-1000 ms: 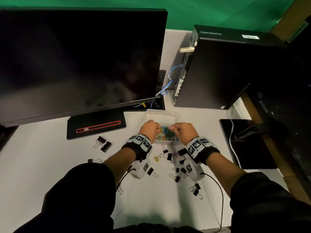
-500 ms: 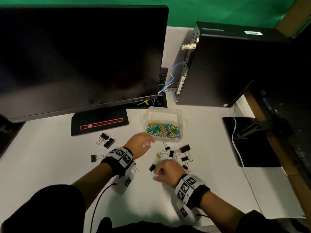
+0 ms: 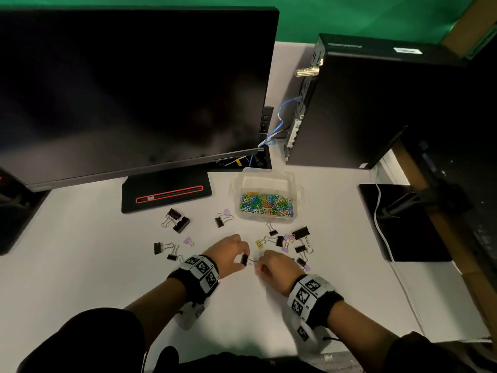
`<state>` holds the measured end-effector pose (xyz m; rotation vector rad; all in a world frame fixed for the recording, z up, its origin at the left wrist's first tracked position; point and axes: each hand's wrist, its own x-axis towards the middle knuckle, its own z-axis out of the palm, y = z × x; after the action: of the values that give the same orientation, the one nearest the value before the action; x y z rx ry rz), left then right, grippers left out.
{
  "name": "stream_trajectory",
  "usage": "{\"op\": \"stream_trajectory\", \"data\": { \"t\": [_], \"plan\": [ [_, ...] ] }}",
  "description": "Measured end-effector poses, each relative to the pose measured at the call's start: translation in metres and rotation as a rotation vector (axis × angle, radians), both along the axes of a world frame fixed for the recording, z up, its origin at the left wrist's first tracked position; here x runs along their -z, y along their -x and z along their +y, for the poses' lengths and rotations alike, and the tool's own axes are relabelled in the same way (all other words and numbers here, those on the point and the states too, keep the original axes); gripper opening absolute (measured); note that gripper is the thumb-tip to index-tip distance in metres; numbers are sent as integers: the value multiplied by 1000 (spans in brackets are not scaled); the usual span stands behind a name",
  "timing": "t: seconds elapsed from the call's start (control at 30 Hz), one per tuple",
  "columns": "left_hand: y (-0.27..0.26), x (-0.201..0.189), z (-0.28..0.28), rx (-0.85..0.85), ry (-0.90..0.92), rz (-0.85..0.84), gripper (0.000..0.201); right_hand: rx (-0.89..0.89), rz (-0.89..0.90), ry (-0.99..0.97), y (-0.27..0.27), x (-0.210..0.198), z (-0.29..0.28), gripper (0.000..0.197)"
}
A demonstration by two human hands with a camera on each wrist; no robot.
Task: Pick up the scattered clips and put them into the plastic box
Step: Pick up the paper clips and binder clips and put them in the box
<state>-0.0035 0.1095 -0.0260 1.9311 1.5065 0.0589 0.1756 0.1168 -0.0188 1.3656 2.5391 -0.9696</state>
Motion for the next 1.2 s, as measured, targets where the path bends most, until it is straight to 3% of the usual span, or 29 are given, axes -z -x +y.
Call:
{"op": "stream_trajectory", "data": {
  "t": [0.27, 0.4, 0.57, 0.73, 0.83, 1.0, 1.2],
  "plan": [
    [2, 4, -15, -114, -42, -6, 33, 242, 171, -294, 2, -48, 74, 9],
    [7, -2, -3, -195, 11, 6, 38, 243, 91, -309, 11, -57, 104, 19],
    [15, -2, -1, -272, -39, -32, 42, 390, -3, -262, -11, -48, 109, 31],
    [12, -4, -2, -153, -88, -41, 44, 547, -139, -164, -56, -19, 90, 33],
    [-14, -9, 1, 15, -102, 57, 48, 570, -181, -89, -65, -5, 72, 36],
    [-67, -7, 14, 216, -105, 195, 61, 581, -3, -42, -64, 2, 49, 31],
    [-67, 2, 14, 317, -56, 314, 61, 639, 166, -31, -67, -8, 51, 15]
  ]
}}
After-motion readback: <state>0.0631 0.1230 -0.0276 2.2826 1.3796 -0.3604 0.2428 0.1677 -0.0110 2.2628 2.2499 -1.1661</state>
